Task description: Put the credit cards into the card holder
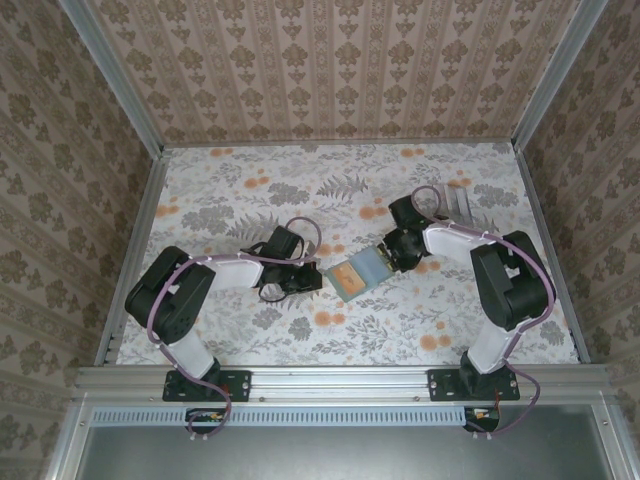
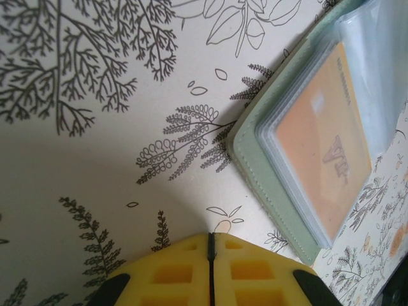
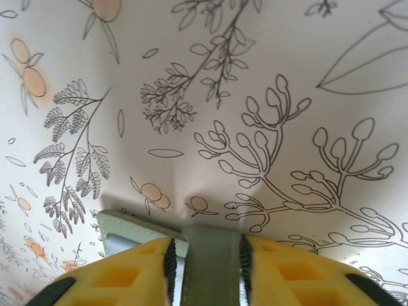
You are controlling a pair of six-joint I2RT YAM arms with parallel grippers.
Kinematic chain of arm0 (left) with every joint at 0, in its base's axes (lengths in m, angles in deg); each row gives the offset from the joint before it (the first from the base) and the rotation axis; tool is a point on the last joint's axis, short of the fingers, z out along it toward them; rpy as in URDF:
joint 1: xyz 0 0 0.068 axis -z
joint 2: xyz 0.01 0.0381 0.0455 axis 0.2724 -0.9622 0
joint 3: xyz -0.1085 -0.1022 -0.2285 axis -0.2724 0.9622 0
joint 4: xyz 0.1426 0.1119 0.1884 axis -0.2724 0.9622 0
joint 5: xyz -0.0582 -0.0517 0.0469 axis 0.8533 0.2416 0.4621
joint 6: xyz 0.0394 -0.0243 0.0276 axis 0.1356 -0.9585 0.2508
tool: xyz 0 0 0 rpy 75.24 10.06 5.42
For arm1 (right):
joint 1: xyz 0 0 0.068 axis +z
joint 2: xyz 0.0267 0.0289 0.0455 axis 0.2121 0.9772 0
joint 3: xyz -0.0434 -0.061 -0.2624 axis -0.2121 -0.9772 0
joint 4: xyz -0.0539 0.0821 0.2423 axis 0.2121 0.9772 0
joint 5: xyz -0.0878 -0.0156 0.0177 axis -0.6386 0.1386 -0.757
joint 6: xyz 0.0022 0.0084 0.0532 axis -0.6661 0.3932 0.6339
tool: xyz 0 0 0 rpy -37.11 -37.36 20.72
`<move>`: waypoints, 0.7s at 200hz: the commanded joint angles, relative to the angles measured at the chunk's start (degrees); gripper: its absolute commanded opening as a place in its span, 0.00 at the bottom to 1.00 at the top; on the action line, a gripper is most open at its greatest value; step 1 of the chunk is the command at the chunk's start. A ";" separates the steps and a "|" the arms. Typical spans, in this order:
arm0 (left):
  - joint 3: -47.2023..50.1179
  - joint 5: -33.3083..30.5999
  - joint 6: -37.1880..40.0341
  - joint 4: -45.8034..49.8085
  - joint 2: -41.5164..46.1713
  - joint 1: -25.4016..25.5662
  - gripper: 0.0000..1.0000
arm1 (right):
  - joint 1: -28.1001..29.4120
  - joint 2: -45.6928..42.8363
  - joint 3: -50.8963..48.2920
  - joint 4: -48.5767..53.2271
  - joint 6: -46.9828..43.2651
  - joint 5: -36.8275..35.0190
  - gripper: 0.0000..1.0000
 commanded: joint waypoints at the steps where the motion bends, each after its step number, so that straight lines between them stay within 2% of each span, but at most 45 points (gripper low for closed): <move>1: 0.99 -0.90 1.52 0.95 -0.01 0.27 0.10 | -0.91 -2.69 0.63 3.18 -3.62 -0.23 0.40; 39: 1.63 -0.70 1.58 1.20 2.67 0.45 0.17 | -1.14 -3.63 4.96 7.73 -15.10 -1.59 0.42; 62: 2.05 -0.46 1.92 1.93 4.21 0.54 0.26 | -0.31 -3.02 7.99 9.85 -30.52 -0.27 0.40; 80: 2.80 -0.35 1.90 2.41 5.37 0.61 0.28 | 2.66 -4.61 8.61 13.49 -43.43 -5.40 0.43; 93: 3.36 -0.24 1.67 2.57 6.09 0.63 0.31 | 4.52 -6.24 7.81 14.20 -49.48 -9.05 0.46; 122: 3.07 1.80 1.96 2.85 6.13 0.93 0.35 | 6.79 -4.91 10.00 19.22 -58.78 -15.80 0.49; 140: 2.21 2.18 1.89 3.35 5.67 1.44 0.36 | 8.03 -1.98 11.64 20.76 -62.56 -17.22 0.51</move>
